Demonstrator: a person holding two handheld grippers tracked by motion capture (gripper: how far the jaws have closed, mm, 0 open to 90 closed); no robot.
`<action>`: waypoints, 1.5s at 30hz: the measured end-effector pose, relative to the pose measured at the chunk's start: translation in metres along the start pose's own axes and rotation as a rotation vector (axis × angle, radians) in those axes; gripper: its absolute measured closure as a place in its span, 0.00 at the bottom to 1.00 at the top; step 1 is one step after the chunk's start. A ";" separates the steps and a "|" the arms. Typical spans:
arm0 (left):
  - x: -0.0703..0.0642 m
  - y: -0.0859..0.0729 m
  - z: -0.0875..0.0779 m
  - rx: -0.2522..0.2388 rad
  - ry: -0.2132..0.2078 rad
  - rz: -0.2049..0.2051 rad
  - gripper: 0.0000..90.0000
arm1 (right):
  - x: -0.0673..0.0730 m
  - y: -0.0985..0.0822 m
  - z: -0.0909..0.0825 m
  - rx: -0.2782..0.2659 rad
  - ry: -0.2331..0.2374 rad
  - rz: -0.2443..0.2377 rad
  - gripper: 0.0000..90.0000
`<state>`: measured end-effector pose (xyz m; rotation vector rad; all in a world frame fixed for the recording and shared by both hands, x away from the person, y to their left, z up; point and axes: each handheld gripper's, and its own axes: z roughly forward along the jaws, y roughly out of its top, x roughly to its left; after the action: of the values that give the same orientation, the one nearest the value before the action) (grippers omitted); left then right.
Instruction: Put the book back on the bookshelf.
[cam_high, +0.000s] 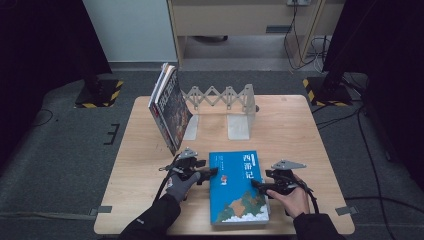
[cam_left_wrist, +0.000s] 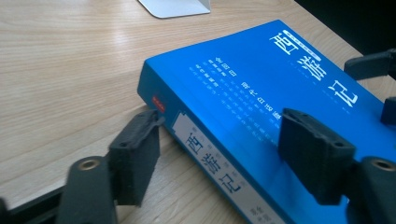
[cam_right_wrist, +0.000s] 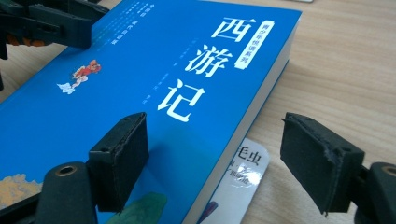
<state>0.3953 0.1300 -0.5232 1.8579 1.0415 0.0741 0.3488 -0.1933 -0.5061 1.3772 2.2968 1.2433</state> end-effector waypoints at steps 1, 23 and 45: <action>-0.001 0.000 0.002 -0.002 -0.005 0.000 0.30 | 0.000 0.000 0.000 0.003 0.004 0.000 0.26; 0.004 -0.006 0.024 -0.009 -0.069 -0.098 0.04 | 0.001 -0.004 0.011 -0.005 0.077 0.090 0.25; 0.004 -0.010 0.017 -0.011 -0.071 -0.179 0.14 | 0.001 -0.004 0.017 0.008 0.105 0.128 0.23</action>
<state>0.3997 0.1223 -0.5412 1.7369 1.1503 -0.0904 0.3549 -0.1838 -0.5194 1.5173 2.3155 1.3761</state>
